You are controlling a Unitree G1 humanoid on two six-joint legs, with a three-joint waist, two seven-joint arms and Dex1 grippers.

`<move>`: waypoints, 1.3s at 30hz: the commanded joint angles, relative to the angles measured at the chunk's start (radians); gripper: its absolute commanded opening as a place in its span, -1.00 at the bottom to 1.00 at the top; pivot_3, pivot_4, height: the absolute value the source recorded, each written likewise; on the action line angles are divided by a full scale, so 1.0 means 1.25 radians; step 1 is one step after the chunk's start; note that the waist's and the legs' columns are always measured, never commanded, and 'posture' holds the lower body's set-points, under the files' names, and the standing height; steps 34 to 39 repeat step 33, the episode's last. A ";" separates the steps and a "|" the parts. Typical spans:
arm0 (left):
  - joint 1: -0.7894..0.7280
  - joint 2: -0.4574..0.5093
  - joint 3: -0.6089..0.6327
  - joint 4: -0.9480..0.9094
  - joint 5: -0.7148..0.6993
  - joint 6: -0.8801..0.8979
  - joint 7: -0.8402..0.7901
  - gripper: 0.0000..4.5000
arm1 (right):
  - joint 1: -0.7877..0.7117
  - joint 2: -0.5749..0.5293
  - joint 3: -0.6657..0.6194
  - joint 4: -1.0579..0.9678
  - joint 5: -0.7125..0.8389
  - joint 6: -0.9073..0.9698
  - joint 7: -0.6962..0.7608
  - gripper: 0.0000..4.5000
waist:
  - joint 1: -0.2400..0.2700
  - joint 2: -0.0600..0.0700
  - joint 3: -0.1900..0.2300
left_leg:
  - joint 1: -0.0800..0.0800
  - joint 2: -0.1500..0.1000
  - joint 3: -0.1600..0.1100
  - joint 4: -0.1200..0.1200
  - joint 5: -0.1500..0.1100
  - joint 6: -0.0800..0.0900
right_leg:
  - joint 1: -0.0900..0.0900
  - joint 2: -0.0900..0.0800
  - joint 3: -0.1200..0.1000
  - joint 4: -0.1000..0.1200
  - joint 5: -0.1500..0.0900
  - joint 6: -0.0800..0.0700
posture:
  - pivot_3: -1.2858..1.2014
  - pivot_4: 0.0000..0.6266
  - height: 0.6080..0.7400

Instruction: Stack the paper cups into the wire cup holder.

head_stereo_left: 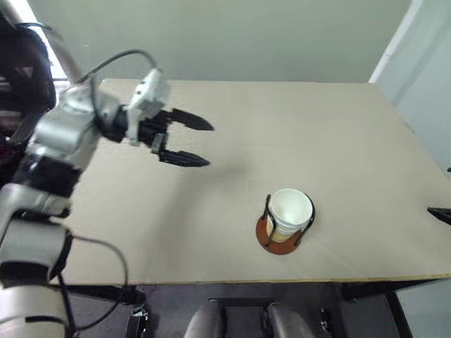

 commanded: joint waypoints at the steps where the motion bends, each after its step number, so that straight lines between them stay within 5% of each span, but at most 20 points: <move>1: 0.154 0.053 0.171 -0.124 -0.001 0.073 0.147 0.99 | -0.067 -0.037 0.050 0.062 -0.013 -0.056 0.004 1.00 | 0.002 0.000 0.000 | 0.000 0.000 0.000 0.000 0.000 0.000 | 0.000 0.000 0.000 0.000 0.000 0.000 | 0.03 -0.52 1.00; 6: 0.434 0.089 0.392 -0.282 -0.021 0.161 0.258 0.99 | -0.219 -0.092 0.167 0.207 -0.050 -0.143 -0.007 1.00 | -0.002 -0.001 0.000 | 0.001 0.000 0.001 -0.001 0.000 0.000 | 0.001 0.000 0.000 0.001 -0.004 -0.007 | 0.03 -0.52 1.00; 19: 0.675 0.116 0.727 -0.498 -0.087 0.315 0.231 0.99 | -0.608 -0.101 0.532 0.368 -0.085 -0.257 0.082 1.00 | -0.013 -0.002 0.001 | 0.010 0.001 0.001 -0.014 0.003 -0.001 | 0.000 0.001 0.000 0.003 0.003 -0.022 | 0.03 -0.52 1.00; 39: 0.752 0.112 0.823 -0.564 -0.082 0.356 0.241 0.99 | -0.758 -0.026 0.642 0.452 -0.150 -0.299 0.125 1.00 | -0.013 -0.003 0.001 | 0.011 0.002 0.001 -0.021 0.003 -0.004 | -0.003 0.001 0.000 0.003 0.004 -0.026 | 0.03 -0.52 1.00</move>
